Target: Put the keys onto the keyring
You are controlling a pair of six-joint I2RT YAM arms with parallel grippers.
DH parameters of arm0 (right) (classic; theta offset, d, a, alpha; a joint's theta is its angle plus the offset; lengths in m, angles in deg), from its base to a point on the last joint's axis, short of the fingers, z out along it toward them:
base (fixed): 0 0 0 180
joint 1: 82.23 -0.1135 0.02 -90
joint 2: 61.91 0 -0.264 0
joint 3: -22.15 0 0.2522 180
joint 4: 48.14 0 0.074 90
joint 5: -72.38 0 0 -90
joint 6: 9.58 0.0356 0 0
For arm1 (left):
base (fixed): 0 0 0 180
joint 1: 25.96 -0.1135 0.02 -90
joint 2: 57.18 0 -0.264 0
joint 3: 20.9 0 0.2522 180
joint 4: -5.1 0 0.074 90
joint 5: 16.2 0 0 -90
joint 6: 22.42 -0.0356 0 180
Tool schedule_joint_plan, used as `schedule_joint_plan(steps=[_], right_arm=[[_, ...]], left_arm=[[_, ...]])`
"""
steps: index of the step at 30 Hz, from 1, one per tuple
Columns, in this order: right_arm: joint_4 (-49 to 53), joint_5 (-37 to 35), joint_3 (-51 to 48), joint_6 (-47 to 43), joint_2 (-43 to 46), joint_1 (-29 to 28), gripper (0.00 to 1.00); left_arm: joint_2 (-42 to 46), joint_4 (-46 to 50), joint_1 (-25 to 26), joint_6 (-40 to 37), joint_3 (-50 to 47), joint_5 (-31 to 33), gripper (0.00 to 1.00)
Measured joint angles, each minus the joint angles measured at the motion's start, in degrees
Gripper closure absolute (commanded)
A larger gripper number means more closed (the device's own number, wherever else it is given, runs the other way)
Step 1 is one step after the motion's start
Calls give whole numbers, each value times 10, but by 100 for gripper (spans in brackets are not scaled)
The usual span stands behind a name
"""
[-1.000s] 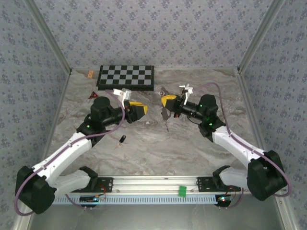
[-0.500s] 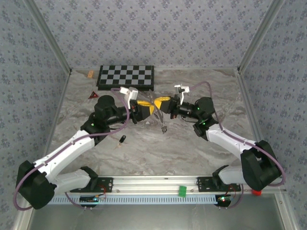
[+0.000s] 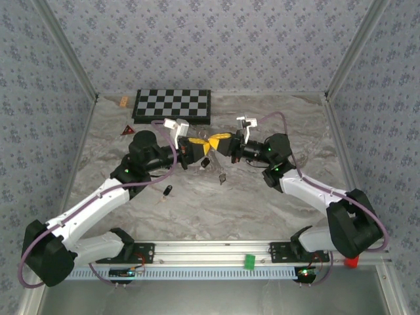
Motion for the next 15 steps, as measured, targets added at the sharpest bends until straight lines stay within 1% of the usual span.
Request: schedule_joint_plan(steps=[1, 7, 9, 11, 15], right_arm=[[-2, 0, 0, 1, 0, -1, 100], [-8, -2, 0, 3, -1, -1, 99], [-9, -2, 0, 3, -1, 0, 93], [-9, -1, 0, 5, -1, 0, 79], [-6, 2, -3, 8, -1, 6, 78]], left_arm=[[0, 1, 0, 3, 0, 2, 100], [2, 0, 0, 3, 0, 6, 100], [2, -1, 0, 3, 0, 6, 100], [2, -2, 0, 3, 0, 7, 100], [2, -9, 0, 3, 0, 12, 100]])
